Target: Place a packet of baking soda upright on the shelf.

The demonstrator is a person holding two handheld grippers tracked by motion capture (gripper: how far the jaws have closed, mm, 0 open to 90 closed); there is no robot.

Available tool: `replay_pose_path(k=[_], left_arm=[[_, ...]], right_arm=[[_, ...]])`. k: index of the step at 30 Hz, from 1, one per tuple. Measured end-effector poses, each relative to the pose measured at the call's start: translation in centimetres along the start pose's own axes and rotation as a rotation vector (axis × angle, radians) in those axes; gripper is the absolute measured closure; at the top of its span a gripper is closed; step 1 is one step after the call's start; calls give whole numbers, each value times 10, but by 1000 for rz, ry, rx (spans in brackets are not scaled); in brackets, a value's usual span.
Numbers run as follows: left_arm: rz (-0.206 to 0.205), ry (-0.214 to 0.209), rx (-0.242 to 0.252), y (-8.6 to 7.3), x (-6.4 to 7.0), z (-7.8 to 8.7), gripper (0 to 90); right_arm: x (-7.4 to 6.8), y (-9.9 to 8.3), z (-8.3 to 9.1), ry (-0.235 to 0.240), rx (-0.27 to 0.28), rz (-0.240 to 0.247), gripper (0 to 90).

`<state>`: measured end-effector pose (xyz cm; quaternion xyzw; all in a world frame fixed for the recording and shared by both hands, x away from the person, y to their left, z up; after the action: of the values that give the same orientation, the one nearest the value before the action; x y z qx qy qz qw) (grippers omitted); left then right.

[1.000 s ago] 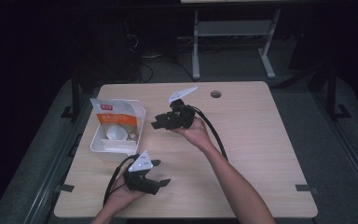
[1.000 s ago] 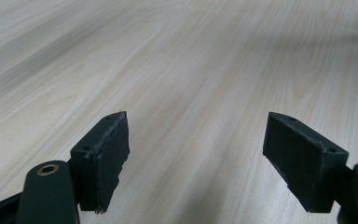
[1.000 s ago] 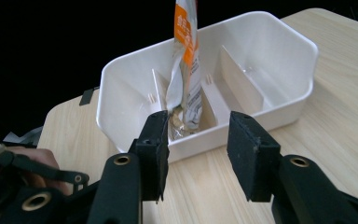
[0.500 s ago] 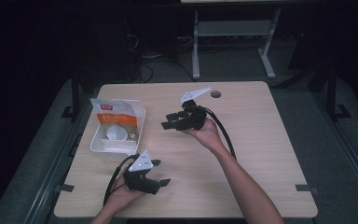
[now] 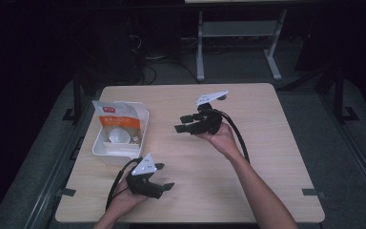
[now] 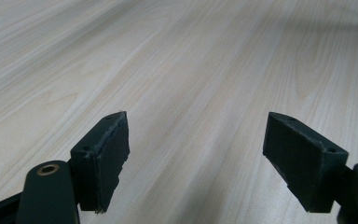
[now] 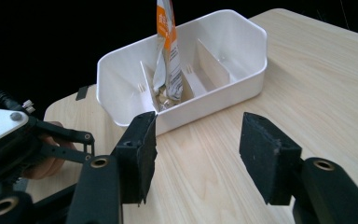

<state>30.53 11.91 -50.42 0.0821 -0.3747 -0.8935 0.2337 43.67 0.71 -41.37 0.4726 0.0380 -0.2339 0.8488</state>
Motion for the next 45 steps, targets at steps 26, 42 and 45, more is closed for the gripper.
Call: replay_pose_path(k=[26,42,45], left_arm=[[-3,0,-5,0,0,-2,221],[3,1,-1,1,-2,-3,221],[5,1,1,1,-2,-3,221]], right_arm=[[8,-48,54,-34,12,-57,376],[9,-76,82,-36,11,-102,353],[10,-79,87,-40,16,-107,352]])
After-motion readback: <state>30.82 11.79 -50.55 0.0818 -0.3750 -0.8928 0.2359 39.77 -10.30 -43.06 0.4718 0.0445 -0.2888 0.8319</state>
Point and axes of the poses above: each handheld gripper's, and its own axes: z roughly backward along the jaws, y roughly out of its top, x roughly to its right, the point moved 9 cm from there along -z, roughly forward along the jaws, and after that the axes turned 7 degrees about -x, right-handed, at the moved point
